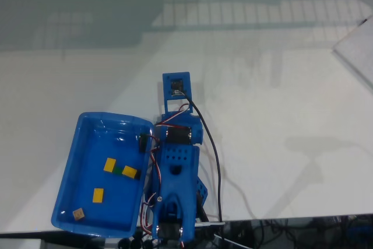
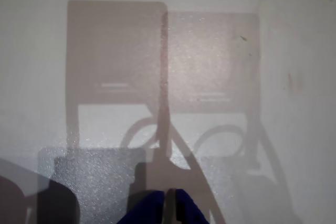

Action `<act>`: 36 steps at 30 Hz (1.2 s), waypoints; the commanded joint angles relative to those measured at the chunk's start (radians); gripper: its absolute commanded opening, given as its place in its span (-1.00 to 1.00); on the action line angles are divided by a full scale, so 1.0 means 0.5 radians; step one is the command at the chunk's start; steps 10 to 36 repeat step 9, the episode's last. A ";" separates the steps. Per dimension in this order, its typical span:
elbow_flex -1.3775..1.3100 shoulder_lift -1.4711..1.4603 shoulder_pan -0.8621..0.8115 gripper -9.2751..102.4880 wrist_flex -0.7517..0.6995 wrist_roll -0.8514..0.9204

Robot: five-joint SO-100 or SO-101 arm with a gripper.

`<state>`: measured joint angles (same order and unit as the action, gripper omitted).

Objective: Pick up all the lego then put into the bin

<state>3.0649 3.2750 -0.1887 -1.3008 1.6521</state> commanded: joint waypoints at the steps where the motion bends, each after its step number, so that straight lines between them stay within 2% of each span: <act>1: 0.071 -0.003 0.000 -0.83 -0.003 0.009; 36: 0.071 0.000 -0.015 -0.83 -0.003 -0.003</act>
